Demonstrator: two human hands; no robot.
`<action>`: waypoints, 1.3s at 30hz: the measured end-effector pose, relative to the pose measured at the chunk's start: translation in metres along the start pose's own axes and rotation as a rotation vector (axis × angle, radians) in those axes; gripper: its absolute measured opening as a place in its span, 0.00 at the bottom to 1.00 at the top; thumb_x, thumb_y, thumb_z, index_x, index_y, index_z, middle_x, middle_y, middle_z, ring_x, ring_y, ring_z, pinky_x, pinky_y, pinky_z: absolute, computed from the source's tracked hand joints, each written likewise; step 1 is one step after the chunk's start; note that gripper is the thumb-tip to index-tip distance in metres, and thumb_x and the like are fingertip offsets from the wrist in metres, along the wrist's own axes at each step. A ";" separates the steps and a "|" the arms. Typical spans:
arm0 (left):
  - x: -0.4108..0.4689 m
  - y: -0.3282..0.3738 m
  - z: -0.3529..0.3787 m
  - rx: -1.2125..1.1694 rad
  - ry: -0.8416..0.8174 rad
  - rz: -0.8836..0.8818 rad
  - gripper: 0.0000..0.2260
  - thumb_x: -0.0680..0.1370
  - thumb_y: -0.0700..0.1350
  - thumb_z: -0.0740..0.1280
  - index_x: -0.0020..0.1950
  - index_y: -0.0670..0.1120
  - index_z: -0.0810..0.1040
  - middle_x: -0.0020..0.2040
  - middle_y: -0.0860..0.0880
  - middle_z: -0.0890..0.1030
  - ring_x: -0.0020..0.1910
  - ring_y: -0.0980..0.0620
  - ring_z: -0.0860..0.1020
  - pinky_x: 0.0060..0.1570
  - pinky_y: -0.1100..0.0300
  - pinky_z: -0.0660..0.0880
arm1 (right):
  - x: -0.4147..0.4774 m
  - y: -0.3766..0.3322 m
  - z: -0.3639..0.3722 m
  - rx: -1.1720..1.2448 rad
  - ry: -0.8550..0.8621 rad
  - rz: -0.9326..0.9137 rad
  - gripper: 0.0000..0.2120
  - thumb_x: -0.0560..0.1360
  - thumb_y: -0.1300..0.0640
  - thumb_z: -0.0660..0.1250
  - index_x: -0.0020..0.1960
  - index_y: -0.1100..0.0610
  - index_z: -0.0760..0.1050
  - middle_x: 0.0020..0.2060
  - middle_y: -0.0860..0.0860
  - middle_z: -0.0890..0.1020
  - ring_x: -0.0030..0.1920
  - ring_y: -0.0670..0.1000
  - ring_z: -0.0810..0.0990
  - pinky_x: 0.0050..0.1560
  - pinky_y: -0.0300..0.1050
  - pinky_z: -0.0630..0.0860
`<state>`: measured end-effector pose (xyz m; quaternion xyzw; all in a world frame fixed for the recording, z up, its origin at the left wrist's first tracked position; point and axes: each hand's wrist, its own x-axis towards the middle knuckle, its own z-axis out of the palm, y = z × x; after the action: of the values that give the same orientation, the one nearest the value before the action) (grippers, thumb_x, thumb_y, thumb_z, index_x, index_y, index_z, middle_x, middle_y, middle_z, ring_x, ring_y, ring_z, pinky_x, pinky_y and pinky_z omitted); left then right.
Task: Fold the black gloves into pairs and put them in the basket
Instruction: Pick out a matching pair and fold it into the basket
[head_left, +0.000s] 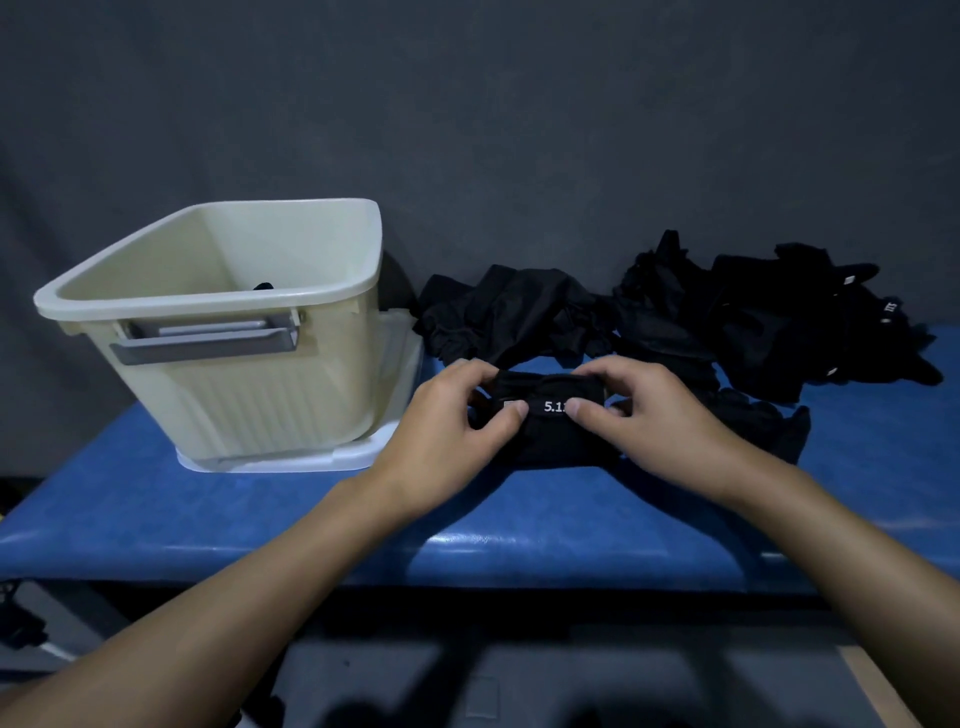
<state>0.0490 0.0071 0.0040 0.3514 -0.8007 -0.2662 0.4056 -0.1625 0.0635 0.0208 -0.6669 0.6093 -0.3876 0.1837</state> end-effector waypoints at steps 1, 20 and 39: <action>0.002 -0.001 0.001 0.026 0.013 -0.009 0.04 0.77 0.48 0.70 0.51 0.51 0.78 0.47 0.54 0.80 0.46 0.53 0.79 0.47 0.50 0.78 | 0.003 0.001 0.002 -0.007 0.008 0.004 0.06 0.74 0.50 0.70 0.51 0.46 0.79 0.39 0.46 0.83 0.31 0.40 0.77 0.36 0.45 0.76; 0.011 -0.007 -0.001 0.171 -0.103 -0.093 0.08 0.76 0.50 0.69 0.54 0.54 0.76 0.43 0.55 0.81 0.44 0.56 0.79 0.47 0.56 0.77 | 0.029 0.000 0.006 -0.112 -0.191 0.146 0.20 0.75 0.50 0.71 0.65 0.48 0.74 0.60 0.47 0.79 0.60 0.45 0.77 0.66 0.47 0.72; 0.008 -0.002 -0.007 0.085 -0.071 -0.017 0.19 0.73 0.50 0.75 0.62 0.53 0.75 0.57 0.58 0.78 0.55 0.61 0.76 0.55 0.67 0.71 | 0.016 -0.011 -0.002 0.150 -0.260 0.124 0.22 0.71 0.62 0.73 0.60 0.43 0.76 0.48 0.53 0.80 0.44 0.44 0.78 0.52 0.45 0.76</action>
<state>0.0522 -0.0007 0.0101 0.3657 -0.8221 -0.2476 0.3593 -0.1575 0.0504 0.0352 -0.6571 0.5896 -0.3305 0.3336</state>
